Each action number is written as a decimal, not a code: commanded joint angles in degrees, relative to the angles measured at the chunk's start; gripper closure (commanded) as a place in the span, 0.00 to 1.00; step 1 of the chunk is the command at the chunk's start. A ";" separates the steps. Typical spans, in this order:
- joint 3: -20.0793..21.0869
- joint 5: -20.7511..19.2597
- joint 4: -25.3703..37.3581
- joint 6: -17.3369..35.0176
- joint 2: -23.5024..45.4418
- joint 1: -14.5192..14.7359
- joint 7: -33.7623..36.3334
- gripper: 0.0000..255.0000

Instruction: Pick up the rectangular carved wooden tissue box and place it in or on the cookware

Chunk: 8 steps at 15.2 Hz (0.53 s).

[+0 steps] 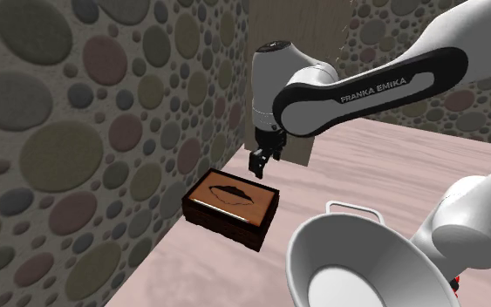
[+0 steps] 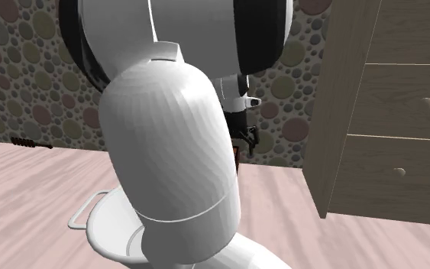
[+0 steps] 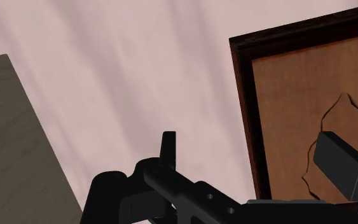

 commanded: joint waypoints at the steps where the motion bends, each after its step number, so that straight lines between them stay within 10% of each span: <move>1: 1.90 -2.09 1.68 2.02 4.33 -0.06 3.08 0.00; 8: 5.08 -10.11 6.62 6.49 16.67 0.89 11.95 0.00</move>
